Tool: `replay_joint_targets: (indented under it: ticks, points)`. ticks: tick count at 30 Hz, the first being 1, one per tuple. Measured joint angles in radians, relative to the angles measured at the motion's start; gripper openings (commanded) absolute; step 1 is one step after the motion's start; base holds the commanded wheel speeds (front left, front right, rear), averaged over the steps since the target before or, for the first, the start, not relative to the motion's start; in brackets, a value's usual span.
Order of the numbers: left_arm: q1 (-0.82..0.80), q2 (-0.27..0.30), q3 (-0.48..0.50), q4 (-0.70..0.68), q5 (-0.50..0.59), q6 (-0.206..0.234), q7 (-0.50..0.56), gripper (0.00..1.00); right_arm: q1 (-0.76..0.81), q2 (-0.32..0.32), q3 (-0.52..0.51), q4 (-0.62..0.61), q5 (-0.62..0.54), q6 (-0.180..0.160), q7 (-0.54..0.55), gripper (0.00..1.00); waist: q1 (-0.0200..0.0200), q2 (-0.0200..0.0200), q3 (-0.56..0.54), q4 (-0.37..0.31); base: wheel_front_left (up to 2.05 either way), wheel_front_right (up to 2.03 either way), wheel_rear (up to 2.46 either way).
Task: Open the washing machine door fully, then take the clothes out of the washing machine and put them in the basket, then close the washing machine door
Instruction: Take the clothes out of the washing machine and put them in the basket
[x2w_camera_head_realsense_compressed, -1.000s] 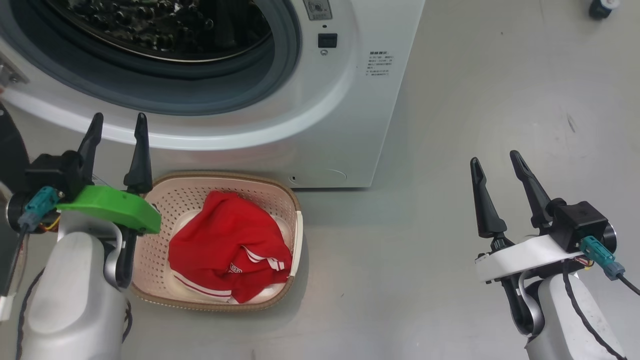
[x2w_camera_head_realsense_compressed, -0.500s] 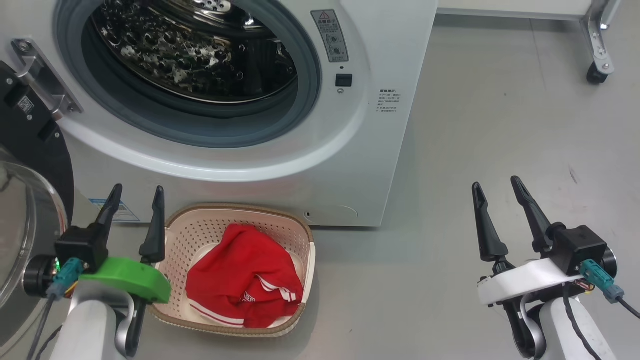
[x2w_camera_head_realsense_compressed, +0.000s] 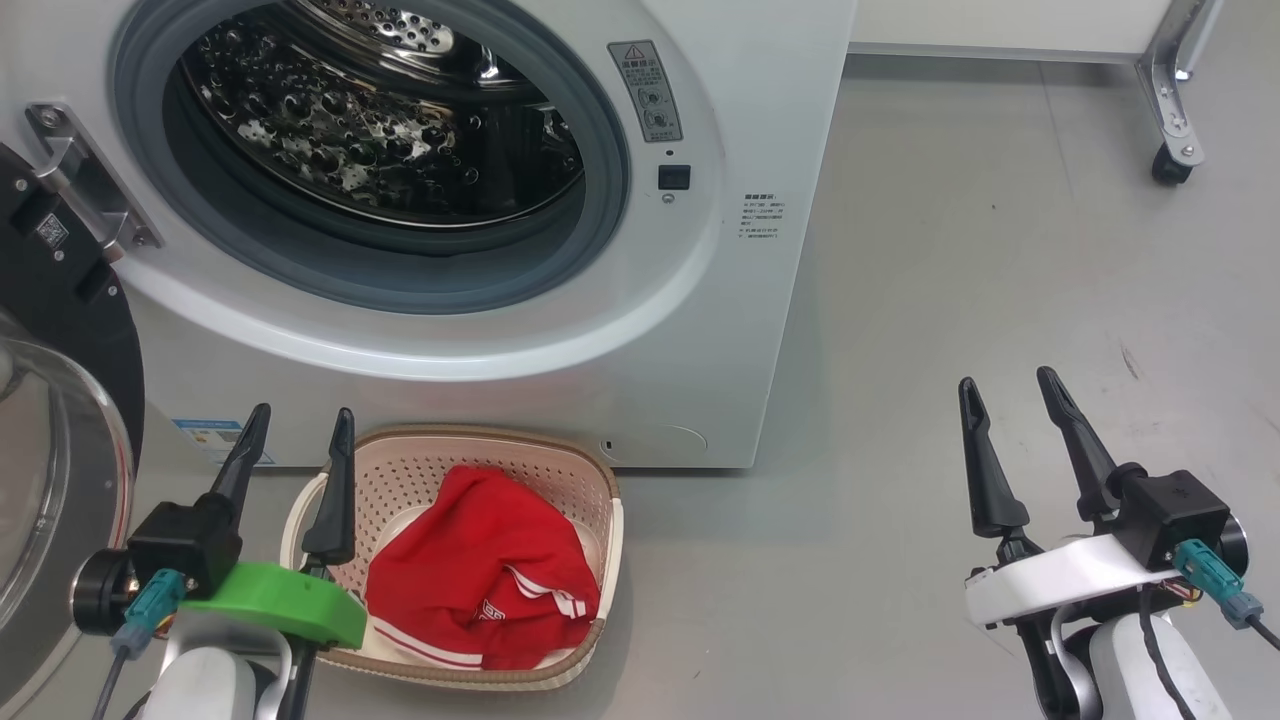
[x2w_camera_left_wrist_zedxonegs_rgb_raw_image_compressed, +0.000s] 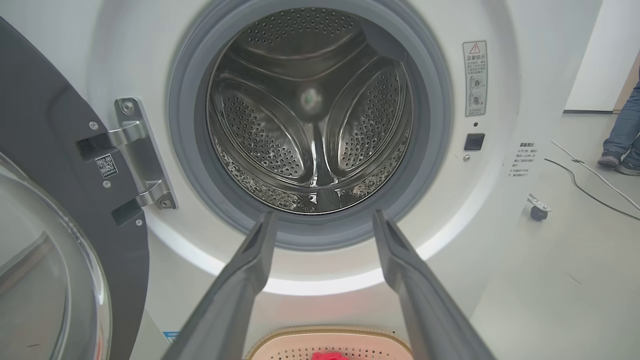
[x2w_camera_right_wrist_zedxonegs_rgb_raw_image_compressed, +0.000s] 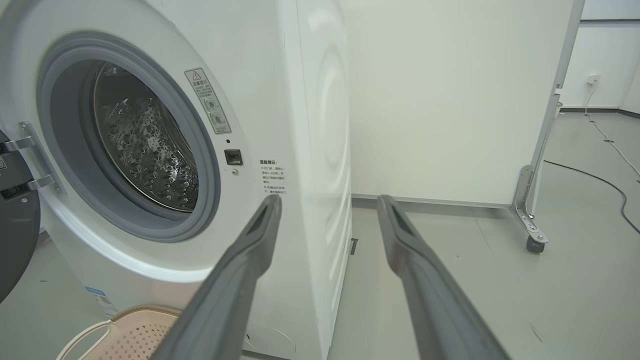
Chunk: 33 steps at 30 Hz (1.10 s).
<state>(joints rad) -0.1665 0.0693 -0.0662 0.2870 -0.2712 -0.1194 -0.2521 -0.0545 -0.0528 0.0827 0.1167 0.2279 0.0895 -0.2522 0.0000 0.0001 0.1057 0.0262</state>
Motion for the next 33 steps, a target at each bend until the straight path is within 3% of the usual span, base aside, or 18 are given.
replay_joint_targets:
  ticks: [33]
  points:
    - [0.090,-0.011,0.000,-0.112,0.035,0.000,0.000,1.00,0.024,0.005,0.000,-0.016,-0.002,-0.003,0.000,1.00,0.0000,0.0000,-0.016,-0.017,0.00,0.00,0.00]
